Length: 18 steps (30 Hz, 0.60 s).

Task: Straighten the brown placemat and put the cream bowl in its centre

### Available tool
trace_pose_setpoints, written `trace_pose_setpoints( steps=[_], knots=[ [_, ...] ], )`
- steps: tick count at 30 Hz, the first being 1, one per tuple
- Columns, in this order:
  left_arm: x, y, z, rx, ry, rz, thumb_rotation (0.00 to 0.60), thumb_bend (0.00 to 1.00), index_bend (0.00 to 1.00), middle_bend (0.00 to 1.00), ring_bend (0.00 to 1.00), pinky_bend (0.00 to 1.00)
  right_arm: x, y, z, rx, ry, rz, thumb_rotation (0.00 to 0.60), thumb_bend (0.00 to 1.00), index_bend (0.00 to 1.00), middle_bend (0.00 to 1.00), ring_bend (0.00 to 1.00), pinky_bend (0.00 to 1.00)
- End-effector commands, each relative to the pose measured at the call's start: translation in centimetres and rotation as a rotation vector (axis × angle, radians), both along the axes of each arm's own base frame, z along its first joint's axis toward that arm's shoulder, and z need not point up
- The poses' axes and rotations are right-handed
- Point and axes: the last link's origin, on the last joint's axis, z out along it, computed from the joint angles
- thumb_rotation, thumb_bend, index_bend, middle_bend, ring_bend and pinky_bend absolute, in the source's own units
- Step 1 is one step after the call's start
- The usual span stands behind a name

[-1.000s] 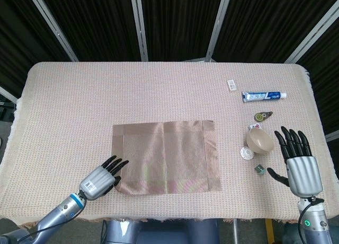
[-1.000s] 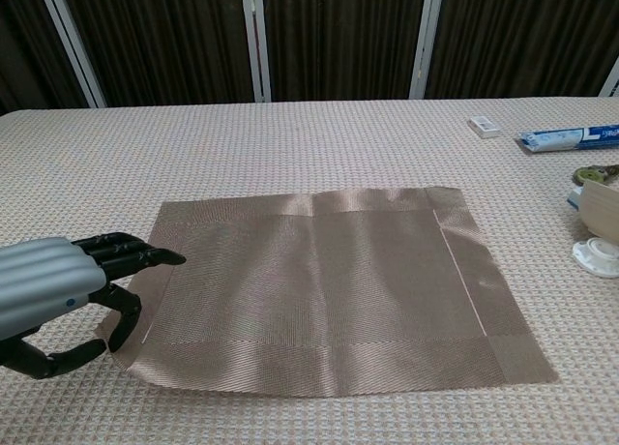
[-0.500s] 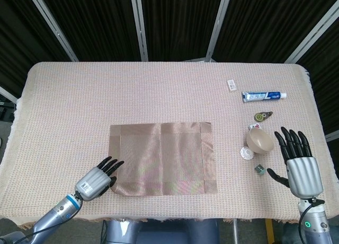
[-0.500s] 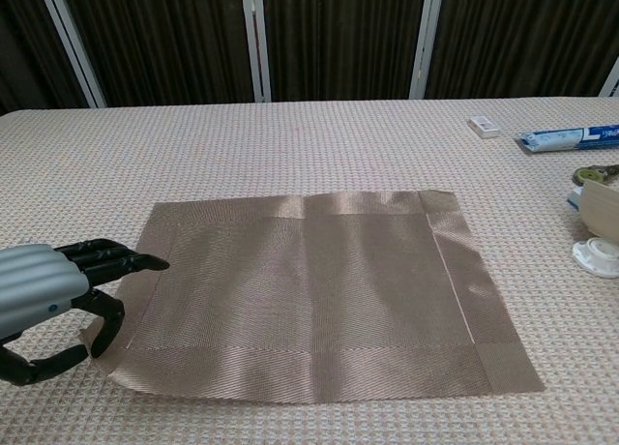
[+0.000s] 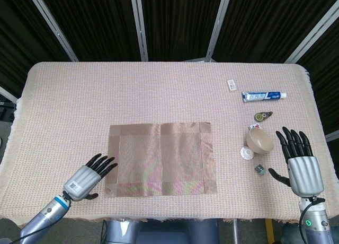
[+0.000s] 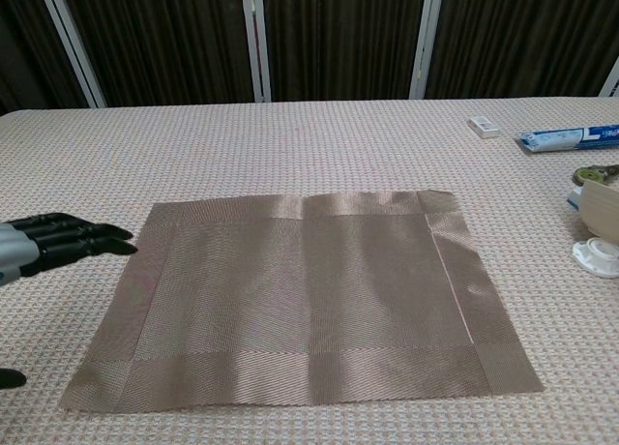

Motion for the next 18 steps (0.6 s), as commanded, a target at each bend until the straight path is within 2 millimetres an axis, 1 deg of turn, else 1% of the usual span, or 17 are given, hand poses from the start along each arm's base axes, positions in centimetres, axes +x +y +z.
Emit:
trace_pose_setpoints(
  steps=[1,3,5,8,12,13,15,18],
  knots=[
    [0.6,0.7,2.5,0.117,-0.068,0.033,0.6,0.0,0.0,0.0,0.0,0.0,-0.3,-0.3,-0.2,0.012,0.007,-0.016,0.6,0.0,0.0,0.0,0.0,0.0],
    [0.8,1.2,3.9,0.192,-0.099,0.057,0.6,0.0,0.0,0.0,0.0,0.0,-0.7,-0.8,-0.4,0.027,0.007,-0.039,0.6,0.0,0.0,0.0,0.0,0.0],
    [0.8,1.5,4.7,0.245,-0.107,0.07,0.6,0.0,0.0,0.0,0.0,0.0,-0.9,-1.1,-0.6,0.04,0.001,-0.058,0.6,0.0,0.0,0.0,0.0,0.0],
    [0.7,2.2,6.2,0.365,-0.112,0.103,0.6,0.0,0.0,0.0,0.0,0.0,-1.5,-2.4,-1.2,0.082,-0.009,-0.105,0.6,0.0,0.0,0.0,0.0,0.0],
    [0.7,2.6,7.3,0.456,-0.117,0.149,0.6,0.0,0.0,0.0,0.0,0.0,-2.3,-4.6,-1.9,0.138,0.03,-0.163,0.6,0.0,0.01,0.0,0.0,0.0],
    [0.6,2.7,7.5,0.471,-0.121,0.157,0.6,0.0,0.0,0.0,0.0,0.0,-2.5,-4.9,-2.0,0.146,0.036,-0.173,0.6,0.0,0.02,0.0,0.0,0.0],
    [0.4,3.0,8.0,0.51,-0.134,0.181,0.6,0.0,0.0,0.0,0.0,0.0,-3.0,-6.6,-2.4,0.179,0.04,-0.22,0.6,0.0,0.05,0.0,0.0,0.0],
    [-0.1,3.2,8.2,0.532,-0.14,0.204,0.6,0.0,0.0,0.0,0.0,0.0,-3.5,-8.2,-2.7,0.21,0.024,-0.272,0.6,0.0,0.09,0.0,0.0,0.0]
  ],
)
